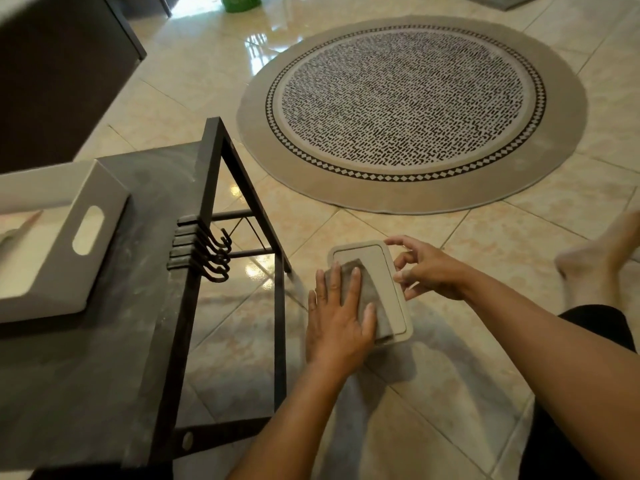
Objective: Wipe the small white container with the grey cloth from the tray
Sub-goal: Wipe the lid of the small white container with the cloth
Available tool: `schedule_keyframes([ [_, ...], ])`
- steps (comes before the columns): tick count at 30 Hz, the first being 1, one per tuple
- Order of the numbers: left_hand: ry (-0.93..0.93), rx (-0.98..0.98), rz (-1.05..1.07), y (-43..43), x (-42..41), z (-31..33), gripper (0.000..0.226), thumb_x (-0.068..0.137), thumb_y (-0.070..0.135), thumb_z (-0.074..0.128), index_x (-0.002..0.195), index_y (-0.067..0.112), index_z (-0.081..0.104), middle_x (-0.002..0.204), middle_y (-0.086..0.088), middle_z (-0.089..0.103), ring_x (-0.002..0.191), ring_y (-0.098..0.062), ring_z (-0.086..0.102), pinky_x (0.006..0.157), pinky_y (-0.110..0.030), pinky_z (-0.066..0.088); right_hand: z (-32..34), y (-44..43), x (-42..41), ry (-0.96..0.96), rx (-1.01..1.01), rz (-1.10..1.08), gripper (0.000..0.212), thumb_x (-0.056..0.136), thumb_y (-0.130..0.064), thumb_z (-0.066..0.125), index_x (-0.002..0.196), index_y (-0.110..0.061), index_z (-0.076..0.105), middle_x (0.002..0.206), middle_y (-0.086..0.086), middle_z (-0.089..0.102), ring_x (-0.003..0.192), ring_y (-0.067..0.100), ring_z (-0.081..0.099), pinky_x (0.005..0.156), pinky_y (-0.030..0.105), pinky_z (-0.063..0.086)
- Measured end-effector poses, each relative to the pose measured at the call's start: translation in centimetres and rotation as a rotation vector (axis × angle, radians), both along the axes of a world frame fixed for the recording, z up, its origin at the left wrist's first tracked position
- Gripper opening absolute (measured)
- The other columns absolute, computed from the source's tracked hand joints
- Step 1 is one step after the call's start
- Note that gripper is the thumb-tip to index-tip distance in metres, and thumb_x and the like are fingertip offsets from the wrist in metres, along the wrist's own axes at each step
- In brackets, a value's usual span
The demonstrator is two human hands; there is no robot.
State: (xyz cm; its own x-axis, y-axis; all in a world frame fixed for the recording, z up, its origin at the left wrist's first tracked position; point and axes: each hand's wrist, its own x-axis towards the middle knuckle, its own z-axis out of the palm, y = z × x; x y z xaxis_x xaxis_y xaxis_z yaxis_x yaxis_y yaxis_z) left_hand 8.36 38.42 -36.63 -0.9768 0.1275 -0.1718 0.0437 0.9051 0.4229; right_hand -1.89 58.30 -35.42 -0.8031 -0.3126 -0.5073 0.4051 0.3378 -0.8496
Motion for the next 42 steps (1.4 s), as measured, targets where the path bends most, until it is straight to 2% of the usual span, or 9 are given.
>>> schedule_keyframes([
  [6,-0.029,-0.059,-0.028,1.4,3.0,-0.2,0.068,0.102,0.053,0.023,0.152,0.040,-0.021,0.156,0.005,-0.040,0.138,-0.020,-0.045,0.118,-0.045,-0.021,0.2,-0.3,0.1,0.002,0.013,-0.006,0.071,0.087,0.013,0.061,0.145,-0.023,0.040,0.095,0.013,0.058,0.071,0.020,0.069,0.062,0.040,0.062],
  [14,-0.012,-0.173,-0.127,4.3,-0.3,0.4,0.063,0.102,0.049,0.017,0.152,0.037,-0.019,0.159,0.001,-0.033,0.142,-0.024,-0.038,0.118,-0.050,-0.019,0.3,0.1,0.3,-0.037,-0.015,0.026,0.079,0.088,0.014,0.058,0.151,-0.026,0.034,0.106,0.014,0.058,0.086,0.025,0.069,0.073,0.043,0.063],
  [23,-0.007,-0.208,-0.091,3.9,-6.8,1.2,0.062,0.102,0.046,0.015,0.155,0.031,-0.015,0.162,-0.002,-0.028,0.145,-0.027,-0.033,0.119,-0.052,-0.014,0.3,0.1,0.2,-0.046,-0.021,0.039,0.084,0.085,0.018,0.058,0.149,-0.029,0.035,0.105,0.015,0.059,0.089,0.027,0.070,0.070,0.042,0.063],
  [32,0.121,-0.021,0.015,3.4,-0.1,0.1,0.075,0.098,0.059,0.027,0.153,0.037,-0.020,0.158,0.004,-0.035,0.146,-0.020,-0.033,0.115,-0.046,-0.026,-0.1,0.1,0.3,-0.046,-0.041,0.005,0.077,0.086,0.018,0.056,0.147,-0.026,0.038,0.101,0.015,0.053,0.079,0.023,0.068,0.066,0.042,0.063],
  [33,0.122,0.062,0.160,2.7,-0.2,0.3,0.083,0.095,0.064,0.032,0.153,0.037,-0.021,0.161,0.002,-0.032,0.148,-0.021,-0.028,0.117,-0.046,-0.021,-0.1,0.1,0.4,-0.044,-0.034,0.003,0.077,0.087,0.017,0.057,0.147,-0.026,0.039,0.100,0.015,0.053,0.080,0.024,0.068,0.066,0.042,0.063],
  [35,-0.099,0.403,0.526,1.1,-0.9,0.9,0.100,0.086,0.069,0.051,0.155,0.035,-0.013,0.166,-0.009,0.000,0.151,-0.035,0.009,0.118,-0.057,0.019,0.1,0.2,0.5,-0.044,-0.024,-0.006,0.076,0.087,0.016,0.059,0.146,-0.028,0.040,0.101,0.015,0.054,0.083,0.026,0.068,0.067,0.044,0.063],
  [37,-0.397,0.793,0.759,-0.6,-0.7,1.6,0.087,0.082,0.059,0.068,0.151,0.023,0.029,0.139,-0.010,0.049,0.119,-0.032,0.054,0.086,-0.045,0.053,0.3,0.2,0.6,-0.043,-0.018,-0.011,0.076,0.087,0.016,0.059,0.146,-0.028,0.040,0.102,0.016,0.054,0.084,0.027,0.068,0.066,0.043,0.063],
  [39,-0.449,0.801,0.732,-1.8,-0.5,2.2,0.056,0.081,0.050,0.074,0.123,0.018,0.055,0.113,-0.004,0.063,0.098,-0.021,0.063,0.073,-0.035,0.056,0.4,0.3,0.4,-0.044,-0.007,-0.019,0.077,0.087,0.016,0.059,0.147,-0.027,0.039,0.103,0.016,0.054,0.082,0.027,0.067,0.063,0.040,0.063],
  [42,-0.247,0.639,0.706,-2.0,-0.6,2.6,0.034,0.088,0.036,0.071,0.116,0.019,0.059,0.098,0.003,0.063,0.086,-0.014,0.063,0.070,-0.033,0.059,0.6,0.2,0.1,-0.037,0.008,-0.029,0.077,0.087,0.018,0.056,0.149,-0.025,0.037,0.101,0.015,0.054,0.079,0.025,0.067,0.061,0.038,0.062],
])
